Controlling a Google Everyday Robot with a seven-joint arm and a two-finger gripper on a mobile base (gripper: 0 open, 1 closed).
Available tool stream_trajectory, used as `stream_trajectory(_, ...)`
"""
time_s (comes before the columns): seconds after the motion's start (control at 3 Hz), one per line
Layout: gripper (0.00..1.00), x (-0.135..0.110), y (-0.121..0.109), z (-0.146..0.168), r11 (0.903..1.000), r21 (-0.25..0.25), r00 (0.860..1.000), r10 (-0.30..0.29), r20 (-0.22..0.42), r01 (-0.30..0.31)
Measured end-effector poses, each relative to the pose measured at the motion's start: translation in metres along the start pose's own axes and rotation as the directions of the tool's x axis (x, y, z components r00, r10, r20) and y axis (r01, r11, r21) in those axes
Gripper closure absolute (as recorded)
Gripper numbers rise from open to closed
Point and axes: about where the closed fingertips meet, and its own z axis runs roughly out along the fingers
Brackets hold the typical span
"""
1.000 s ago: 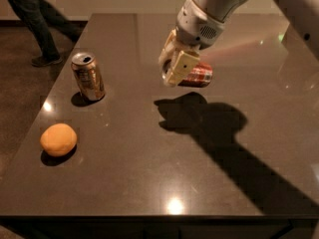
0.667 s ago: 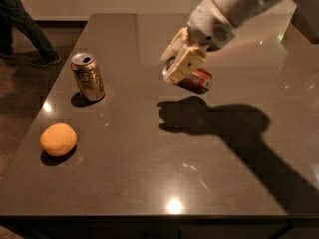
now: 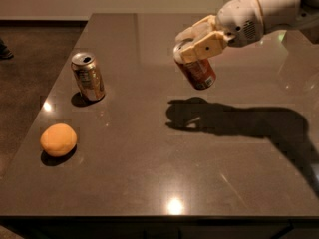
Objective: Place coke can upright
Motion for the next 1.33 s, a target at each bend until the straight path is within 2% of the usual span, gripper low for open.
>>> stream_trajectory(0.33, 1.00, -0.001, -0.006, -0.015, 0.9974, 0.032, 0.988, 0.059, 0.140, -0.064)
stream_trajectory(0.67, 1.00, 0.004, -0.009, -0.019, 0.9906, 0.049, 0.958, 0.111, 0.265, -0.128)
stream_trajectory(1.0, 1.00, 0.010, -0.011, -0.017, 0.9847, 0.053, 0.919, 0.135, 0.372, -0.166)
stream_trajectory(1.33, 1.00, 0.021, -0.013, -0.010, 0.9795, 0.047, 0.881, 0.155, 0.447, -0.196)
